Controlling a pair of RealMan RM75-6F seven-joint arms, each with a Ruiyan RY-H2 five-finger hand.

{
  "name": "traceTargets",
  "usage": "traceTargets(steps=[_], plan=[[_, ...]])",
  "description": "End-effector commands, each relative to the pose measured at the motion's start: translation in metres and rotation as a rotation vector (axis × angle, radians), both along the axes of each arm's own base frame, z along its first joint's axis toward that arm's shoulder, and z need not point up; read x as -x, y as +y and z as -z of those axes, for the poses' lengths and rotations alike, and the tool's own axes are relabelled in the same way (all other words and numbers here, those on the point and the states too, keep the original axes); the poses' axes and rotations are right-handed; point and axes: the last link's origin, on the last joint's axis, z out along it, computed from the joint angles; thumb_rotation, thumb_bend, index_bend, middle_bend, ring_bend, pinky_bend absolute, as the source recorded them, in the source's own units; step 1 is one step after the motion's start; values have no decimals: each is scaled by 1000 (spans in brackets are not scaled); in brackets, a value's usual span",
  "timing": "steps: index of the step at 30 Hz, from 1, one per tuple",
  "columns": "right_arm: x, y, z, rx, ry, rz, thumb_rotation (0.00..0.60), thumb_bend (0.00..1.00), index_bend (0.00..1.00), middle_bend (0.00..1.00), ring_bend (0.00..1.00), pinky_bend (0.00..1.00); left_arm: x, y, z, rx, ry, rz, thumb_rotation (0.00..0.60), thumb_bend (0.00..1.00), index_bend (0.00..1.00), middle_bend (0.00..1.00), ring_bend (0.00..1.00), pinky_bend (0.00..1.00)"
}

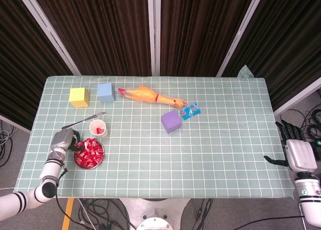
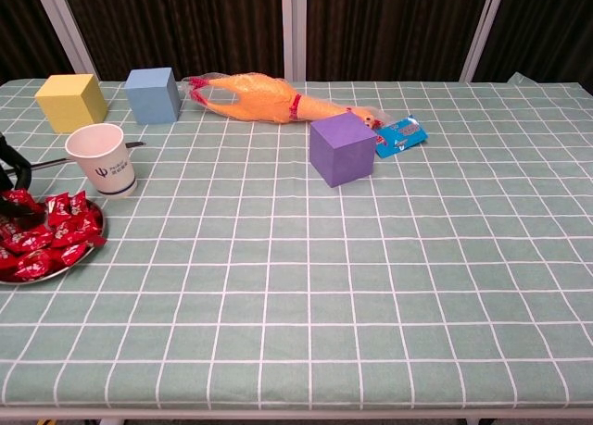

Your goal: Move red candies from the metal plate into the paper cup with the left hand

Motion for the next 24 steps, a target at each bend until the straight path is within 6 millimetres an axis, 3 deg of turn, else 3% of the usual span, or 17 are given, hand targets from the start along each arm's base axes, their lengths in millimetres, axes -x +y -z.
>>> traceTargets(steps=[1, 7, 15, 19, 24], plan=[[0, 0, -1, 2, 0, -1, 505, 0, 0, 0, 0, 0, -3, 0, -6, -4, -4, 4, 600, 285, 716, 1000, 1000, 1000], [0, 0, -1, 0, 0, 0, 505, 0, 0, 0, 0, 0, -21, -1, -31, -51, -12, 51, 600, 286, 715, 1000, 1000, 1000], [0, 1, -1, 2, -8, -5, 508, 0, 0, 0, 0, 0, -65, 1, -76, -162, -15, 170, 600, 289, 712, 1000, 1000, 1000], [0, 2, 0, -2, -6, -6, 504, 0, 0, 0, 0, 0, -87, -1, -75, -149, -40, 210, 600, 290, 713, 1000, 1000, 1000], [-1, 3, -1, 2, -9, -10, 505, 0, 0, 0, 0, 0, -104, 11, -58, -158, -87, 235, 600, 291, 712, 1000, 1000, 1000]])
